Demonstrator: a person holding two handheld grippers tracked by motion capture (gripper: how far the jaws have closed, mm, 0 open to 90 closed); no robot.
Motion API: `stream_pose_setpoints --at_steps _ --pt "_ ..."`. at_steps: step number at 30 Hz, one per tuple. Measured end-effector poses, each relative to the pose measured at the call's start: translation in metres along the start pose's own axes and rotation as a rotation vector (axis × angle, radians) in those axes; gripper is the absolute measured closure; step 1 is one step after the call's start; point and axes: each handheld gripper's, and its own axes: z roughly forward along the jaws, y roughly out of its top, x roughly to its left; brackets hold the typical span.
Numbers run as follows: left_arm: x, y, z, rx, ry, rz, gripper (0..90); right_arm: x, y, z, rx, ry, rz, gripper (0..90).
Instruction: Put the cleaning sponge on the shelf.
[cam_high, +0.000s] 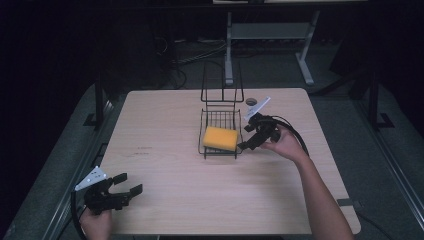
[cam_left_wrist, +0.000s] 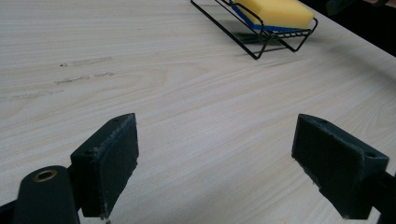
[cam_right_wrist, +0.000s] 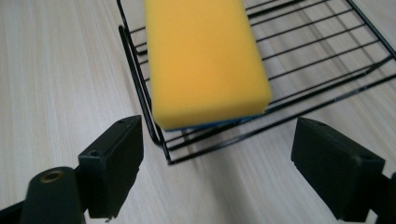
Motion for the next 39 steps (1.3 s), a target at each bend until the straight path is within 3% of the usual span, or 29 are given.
stream_pose_setpoints --at_steps 10,21,39 --pt "0.000 0.000 -0.001 -0.005 0.000 -0.006 14.0 0.005 -0.018 -0.010 -0.005 -0.001 0.015 16.5" --pt "-0.001 0.000 -0.001 -0.011 -0.005 -0.007 14.0 0.018 -0.037 -0.012 0.005 -0.004 0.017 16.5" --pt "-0.002 0.000 -0.001 -0.011 -0.004 -0.003 14.0 0.024 -0.058 -0.013 -0.001 -0.001 0.041 15.8"
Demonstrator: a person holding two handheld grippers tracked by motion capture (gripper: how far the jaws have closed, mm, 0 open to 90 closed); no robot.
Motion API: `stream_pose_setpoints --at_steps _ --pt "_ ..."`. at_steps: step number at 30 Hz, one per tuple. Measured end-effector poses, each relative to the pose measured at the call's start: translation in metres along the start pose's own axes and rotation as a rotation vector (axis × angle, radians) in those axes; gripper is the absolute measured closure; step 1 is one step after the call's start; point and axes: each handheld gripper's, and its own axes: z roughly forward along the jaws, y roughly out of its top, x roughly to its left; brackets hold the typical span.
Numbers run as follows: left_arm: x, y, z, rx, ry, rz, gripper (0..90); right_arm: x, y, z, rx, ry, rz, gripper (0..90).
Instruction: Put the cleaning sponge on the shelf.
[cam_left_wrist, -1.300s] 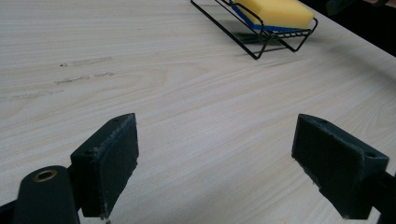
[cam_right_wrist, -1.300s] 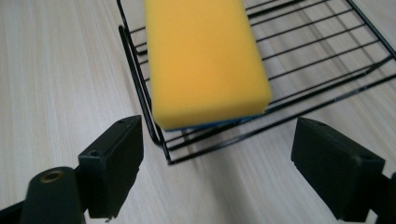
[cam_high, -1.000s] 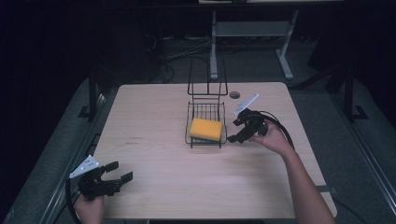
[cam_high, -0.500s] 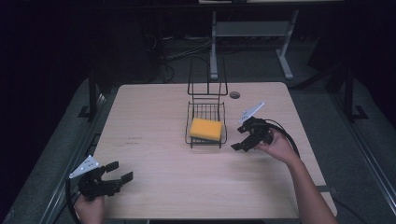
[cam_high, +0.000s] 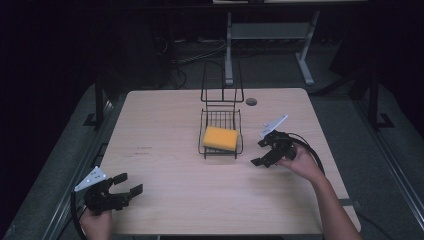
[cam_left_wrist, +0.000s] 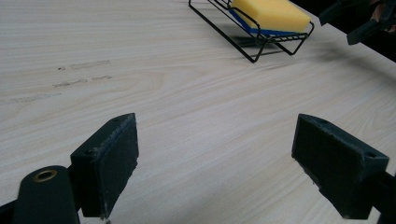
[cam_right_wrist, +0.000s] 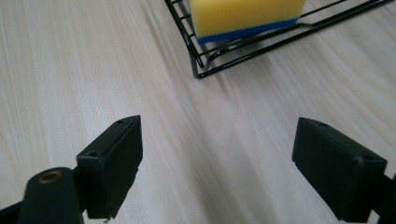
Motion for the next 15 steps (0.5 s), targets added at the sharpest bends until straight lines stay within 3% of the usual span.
stream_pose_setpoints --at_steps 15 --pt "-0.001 0.000 0.001 0.006 0.001 0.005 14.0 0.008 -0.019 -0.006 -0.010 0.008 0.022 15.8"
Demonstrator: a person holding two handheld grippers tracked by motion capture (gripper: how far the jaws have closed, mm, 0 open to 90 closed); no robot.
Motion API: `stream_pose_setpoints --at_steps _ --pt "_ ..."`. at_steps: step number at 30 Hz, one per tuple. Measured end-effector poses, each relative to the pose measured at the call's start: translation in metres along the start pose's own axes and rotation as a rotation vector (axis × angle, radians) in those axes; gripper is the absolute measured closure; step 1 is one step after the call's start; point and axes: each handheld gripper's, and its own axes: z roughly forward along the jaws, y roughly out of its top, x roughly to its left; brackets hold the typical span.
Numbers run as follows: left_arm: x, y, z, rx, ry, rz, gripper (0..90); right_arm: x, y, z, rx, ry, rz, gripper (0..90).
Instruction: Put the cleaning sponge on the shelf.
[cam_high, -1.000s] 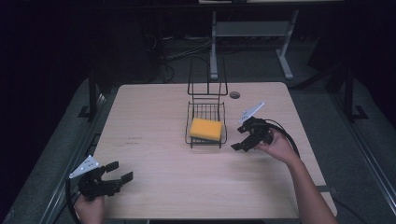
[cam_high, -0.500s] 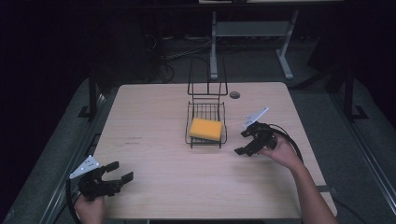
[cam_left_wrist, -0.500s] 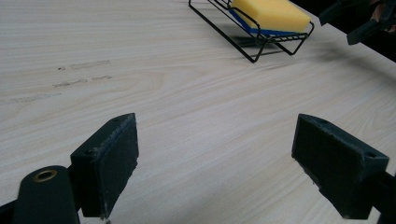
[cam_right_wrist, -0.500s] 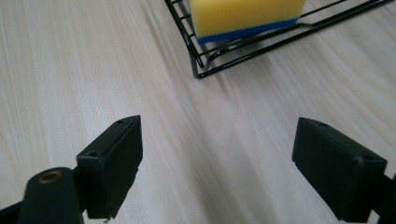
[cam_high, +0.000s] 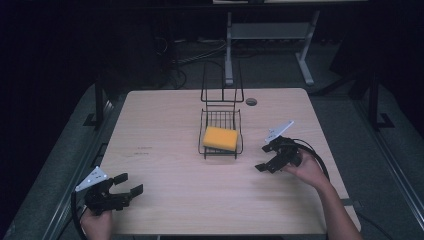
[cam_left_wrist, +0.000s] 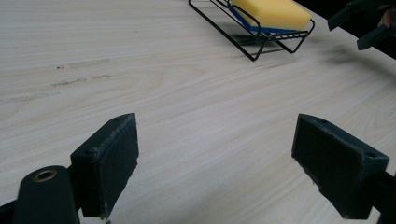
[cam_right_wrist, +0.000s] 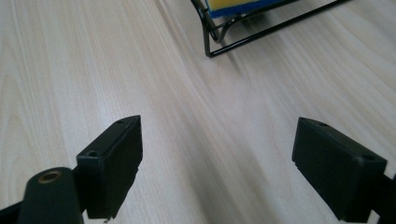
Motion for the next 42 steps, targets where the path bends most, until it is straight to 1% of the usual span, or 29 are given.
stream_pose_setpoints --at_steps 4,6,11,12,15,20,21,22,23,26,28,29,30,32,36,38,40,42 --pt "0.000 0.000 0.001 0.003 0.000 0.002 14.0 0.002 -0.007 -0.001 0.003 -0.001 0.003 15.8" --pt "0.000 0.000 0.001 0.003 0.001 0.002 14.0 0.004 -0.010 -0.002 -0.006 -0.003 0.008 15.8" --pt "-0.001 0.000 0.001 0.004 0.001 0.004 14.1 0.008 -0.017 -0.003 -0.008 -0.009 0.006 15.8" --pt "-0.001 0.000 0.001 0.004 0.001 0.004 14.0 0.009 -0.018 -0.003 -0.003 -0.004 0.016 15.8" --pt "-0.001 0.000 0.001 0.004 0.001 0.003 14.0 0.010 -0.019 -0.004 0.009 0.006 0.017 15.8" --pt "-0.001 0.000 0.000 0.004 0.001 0.004 14.0 0.014 -0.023 -0.007 -0.003 -0.001 0.009 15.8" --pt "-0.001 0.000 0.001 0.005 0.000 0.005 14.0 0.015 -0.024 -0.008 0.002 -0.001 0.016 15.8" --pt "-0.001 0.000 0.001 0.005 0.002 0.005 14.0 0.015 -0.025 -0.008 -0.001 -0.005 0.009 15.8" --pt "-0.001 0.000 0.001 0.005 0.002 0.006 14.0 0.016 -0.026 -0.008 0.000 -0.006 0.014 15.8" --pt "-0.001 0.000 0.001 0.005 0.002 0.006 14.1 0.017 -0.028 -0.009 -0.002 0.001 0.017 15.8" --pt "-0.001 0.000 0.001 0.006 0.000 0.006 14.0 0.019 -0.032 -0.010 0.008 -0.005 0.013 15.8" --pt "-0.001 0.000 0.001 0.006 0.001 0.006 14.0 0.020 -0.032 -0.010 0.007 -0.002 0.019 15.8" --pt "-0.001 0.000 0.001 0.006 0.001 0.006 14.1 0.020 -0.033 -0.011 0.006 -0.003 0.010 15.8" --pt "-0.001 0.000 0.001 0.006 0.001 0.004 14.0 0.023 -0.036 -0.012 -0.008 -0.007 0.014 15.8" --pt "-0.001 0.000 0.001 0.006 0.001 0.003 14.0 0.026 -0.041 -0.013 -0.012 -0.006 0.022 15.8" --pt "-0.001 0.000 0.001 0.009 0.001 0.005 14.0 0.027 -0.043 -0.012 -0.001 0.000 0.024 15.8" --pt "-0.001 0.000 0.001 0.009 -0.001 0.005 14.0 0.030 -0.045 -0.013 -0.010 0.000 0.017 15.8" --pt "-0.001 0.000 0.001 0.009 0.000 0.005 14.0 0.031 -0.047 -0.013 -0.008 -0.008 0.021 15.8"
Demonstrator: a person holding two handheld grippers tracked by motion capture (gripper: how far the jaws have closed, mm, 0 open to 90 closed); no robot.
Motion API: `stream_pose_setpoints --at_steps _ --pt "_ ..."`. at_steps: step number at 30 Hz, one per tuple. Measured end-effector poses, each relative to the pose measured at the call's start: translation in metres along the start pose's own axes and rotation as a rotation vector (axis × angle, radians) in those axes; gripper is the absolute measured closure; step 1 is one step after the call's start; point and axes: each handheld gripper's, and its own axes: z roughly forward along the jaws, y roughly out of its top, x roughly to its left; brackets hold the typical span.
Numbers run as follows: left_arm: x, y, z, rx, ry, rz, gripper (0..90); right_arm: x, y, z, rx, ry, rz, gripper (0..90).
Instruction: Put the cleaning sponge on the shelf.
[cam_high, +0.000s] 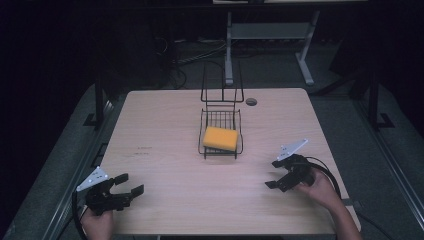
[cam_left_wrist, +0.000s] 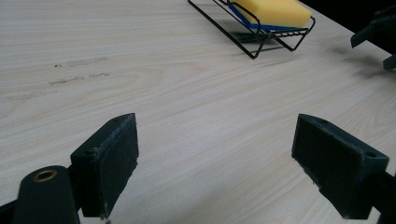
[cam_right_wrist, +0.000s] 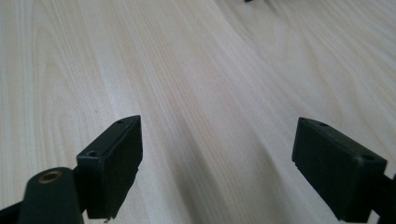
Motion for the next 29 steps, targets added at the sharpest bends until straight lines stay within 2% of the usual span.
stream_pose_setpoints --at_steps 6,16,22,25,29 --pt "0.000 0.000 0.000 0.000 -0.001 -0.002 14.1 0.004 -0.006 -0.002 -0.014 0.009 0.007 15.8" --pt "-0.001 0.000 0.000 0.004 -0.002 0.000 14.1 0.019 -0.018 -0.009 -0.022 -0.017 -0.003 15.4" --pt "-0.001 0.000 0.001 0.003 -0.001 0.001 14.0 0.026 -0.024 -0.010 -0.029 -0.022 0.011 15.3" --pt "-0.001 0.000 0.001 0.002 -0.002 0.001 14.0 0.033 -0.028 -0.010 -0.033 -0.047 0.015 14.8" --pt "-0.001 0.000 0.002 0.004 -0.001 0.003 14.0 0.049 -0.035 -0.015 -0.075 -0.071 0.028 14.4"
